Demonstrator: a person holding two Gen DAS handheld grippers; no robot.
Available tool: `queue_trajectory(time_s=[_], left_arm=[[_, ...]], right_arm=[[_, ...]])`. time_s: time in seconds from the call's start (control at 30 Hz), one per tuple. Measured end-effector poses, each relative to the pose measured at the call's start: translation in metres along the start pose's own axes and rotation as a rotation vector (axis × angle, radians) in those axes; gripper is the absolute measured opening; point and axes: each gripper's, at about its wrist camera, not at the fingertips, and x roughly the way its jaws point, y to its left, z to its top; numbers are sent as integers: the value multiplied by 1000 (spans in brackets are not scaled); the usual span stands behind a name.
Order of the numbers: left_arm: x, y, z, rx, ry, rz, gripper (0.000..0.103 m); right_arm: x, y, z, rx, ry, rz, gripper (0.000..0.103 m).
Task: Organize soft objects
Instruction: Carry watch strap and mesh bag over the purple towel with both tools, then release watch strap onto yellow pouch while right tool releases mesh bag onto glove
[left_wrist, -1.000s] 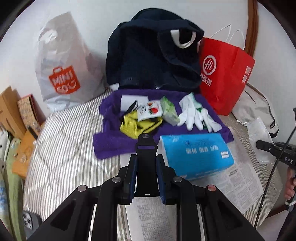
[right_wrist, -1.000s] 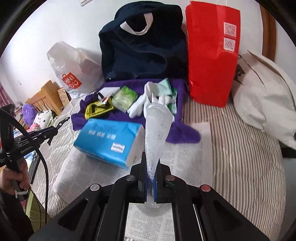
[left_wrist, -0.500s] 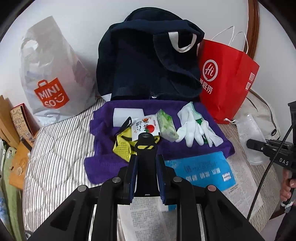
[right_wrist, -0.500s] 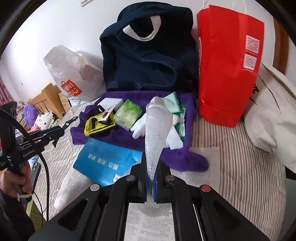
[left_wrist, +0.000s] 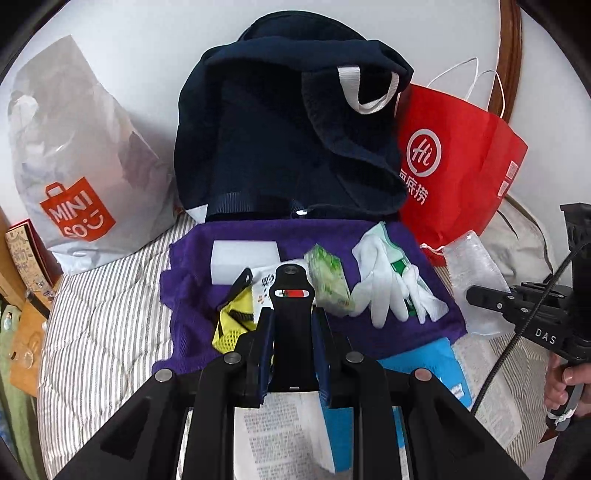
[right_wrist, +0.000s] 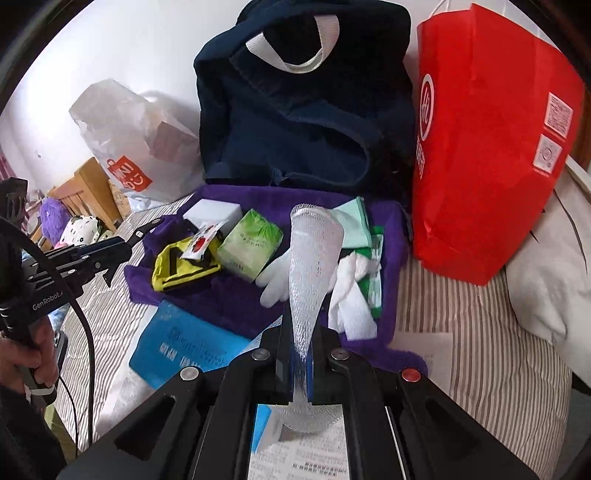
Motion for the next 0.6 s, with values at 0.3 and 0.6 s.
queue_trajectory(time_s=[0.3,0.6], left_arm=[[24,4,14,-8,14,-17,20],[47,8,23,-13,33,-21,20]], right_arm=[[19,-7,24,14,-4,-10,4],[46,-20,39,32,19,-8,4]])
